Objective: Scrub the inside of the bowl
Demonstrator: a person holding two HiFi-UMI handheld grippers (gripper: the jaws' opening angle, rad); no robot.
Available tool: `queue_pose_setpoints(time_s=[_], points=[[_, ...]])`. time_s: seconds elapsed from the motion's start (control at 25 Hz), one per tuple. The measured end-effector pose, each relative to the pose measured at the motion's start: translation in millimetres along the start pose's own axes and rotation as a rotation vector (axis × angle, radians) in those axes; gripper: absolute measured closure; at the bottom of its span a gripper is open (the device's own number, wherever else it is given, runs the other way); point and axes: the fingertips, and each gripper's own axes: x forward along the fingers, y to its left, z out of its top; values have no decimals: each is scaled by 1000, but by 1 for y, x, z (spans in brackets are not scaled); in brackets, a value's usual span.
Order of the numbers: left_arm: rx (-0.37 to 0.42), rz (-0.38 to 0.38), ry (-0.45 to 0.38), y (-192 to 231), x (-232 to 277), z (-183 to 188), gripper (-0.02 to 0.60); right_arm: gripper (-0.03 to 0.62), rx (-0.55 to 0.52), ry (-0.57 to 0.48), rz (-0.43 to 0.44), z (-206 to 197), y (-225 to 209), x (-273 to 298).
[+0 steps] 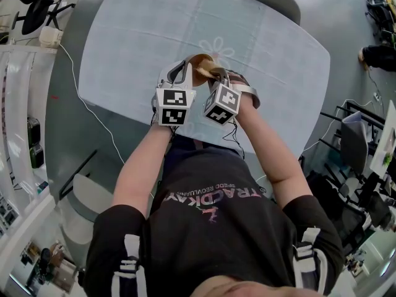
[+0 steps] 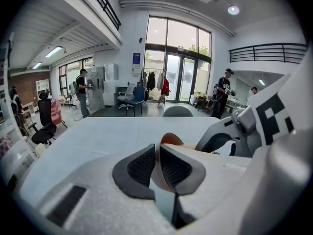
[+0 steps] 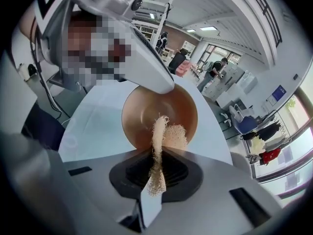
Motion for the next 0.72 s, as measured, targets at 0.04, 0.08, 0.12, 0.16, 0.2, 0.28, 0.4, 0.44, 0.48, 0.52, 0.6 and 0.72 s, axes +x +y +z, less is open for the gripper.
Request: queue_pose_setpoints(time_s=[0.04,0.08,0.12,0.16,0.2,0.28,0.4,0.44,0.48,0.52,0.6,0.72], points=[[-4,2,-1,0,0,0,541,562,13,-1,12,1,3,0],[-8,4,-1,0,-1,0,541,562,28,-4,28,1,7,0],[-13,6,-3,0,-1,0,541,562,46,-8,47,2,11,0],[-17,8,-5,0,-2,0,541,562,64,-13,68,4,15,0],[-20,10,-8,1,-2,1,540,562,81,-19,88,6,20,-1],[-23,14,-12,1,-2,2,540,562,117,-34,127,11,27,-2],[-29,19,-17,1,-2,3,540,562,186,-65,183,21,33,-5],[-30,21,-20,1,-3,4,540,562,211,-79,203,26,35,-7],[-29,24,-23,0,-3,4,540,562,237,-95,221,30,36,-10],[-28,26,-26,0,-4,5,540,562,262,-110,238,34,36,-13],[-28,28,-34,-1,-4,7,541,562,308,-141,265,41,36,-18],[-32,26,-42,-4,-4,7,541,562,355,-174,297,46,35,-21]])
